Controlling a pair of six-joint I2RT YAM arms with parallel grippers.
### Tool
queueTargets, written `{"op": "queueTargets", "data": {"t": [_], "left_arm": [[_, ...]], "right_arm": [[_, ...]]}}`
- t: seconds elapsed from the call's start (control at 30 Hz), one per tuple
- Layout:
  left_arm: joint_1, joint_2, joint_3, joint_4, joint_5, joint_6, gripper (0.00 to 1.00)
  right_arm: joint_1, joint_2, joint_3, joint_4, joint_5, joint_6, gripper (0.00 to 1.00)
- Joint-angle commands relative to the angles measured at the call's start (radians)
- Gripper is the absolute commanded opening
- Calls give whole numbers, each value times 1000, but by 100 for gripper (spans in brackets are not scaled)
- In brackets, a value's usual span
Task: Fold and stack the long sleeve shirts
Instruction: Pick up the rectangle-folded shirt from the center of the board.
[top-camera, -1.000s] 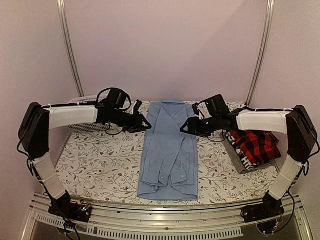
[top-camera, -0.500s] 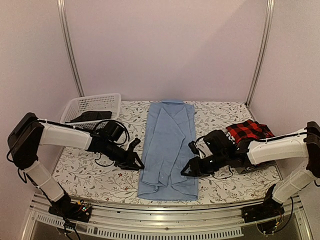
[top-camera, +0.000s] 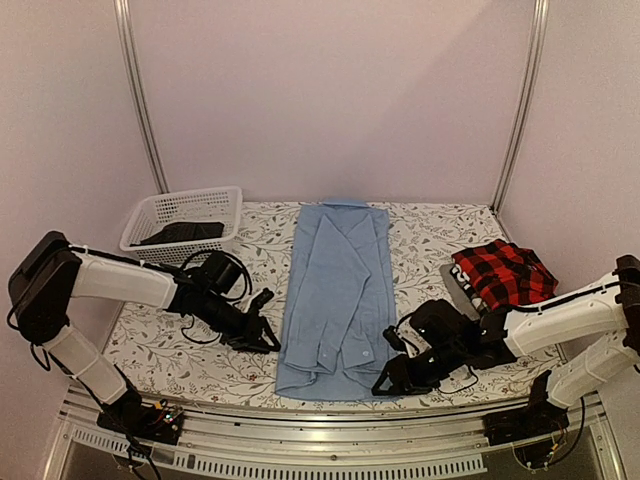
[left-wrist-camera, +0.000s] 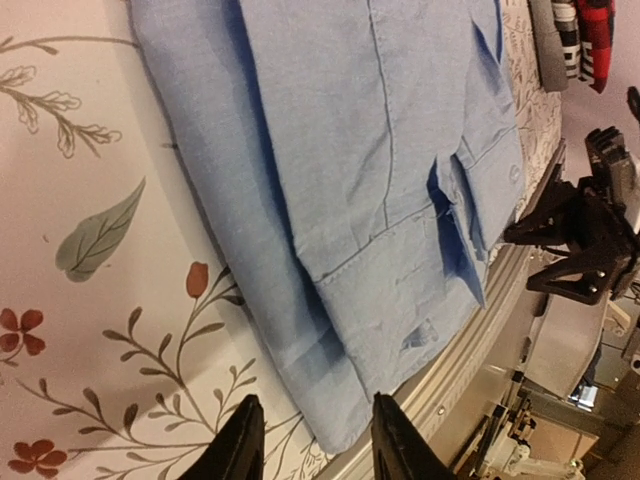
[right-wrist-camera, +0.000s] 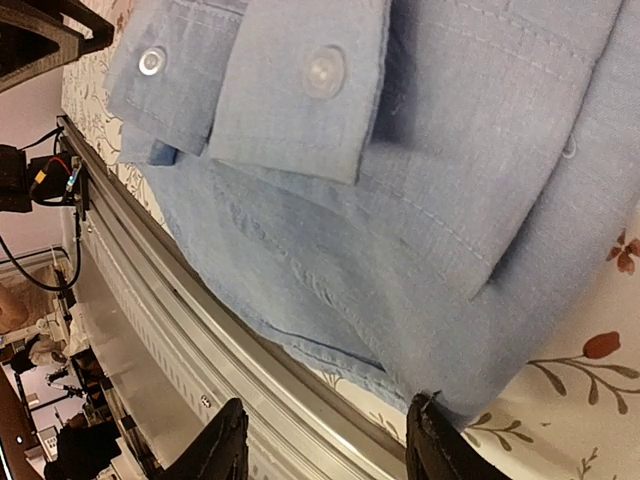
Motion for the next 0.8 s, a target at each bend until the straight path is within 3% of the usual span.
{"op": "queueTargets", "data": {"t": [0.0, 0.33, 0.6, 0.77], "left_arm": [[-7, -20, -13, -7, 14, 6, 38], [-10, 5, -35, 21, 50, 2, 47], [-24, 51, -35, 56, 45, -13, 58], [-39, 89, -31, 79, 47, -22, 59]], "right_arm": [[-8, -112, 7, -105, 62, 33, 54], [-103, -181, -31, -87, 61, 71, 59], [-186, -139, -113, 101, -29, 100, 59], [-193, -59, -138, 187, -51, 117, 58]]}}
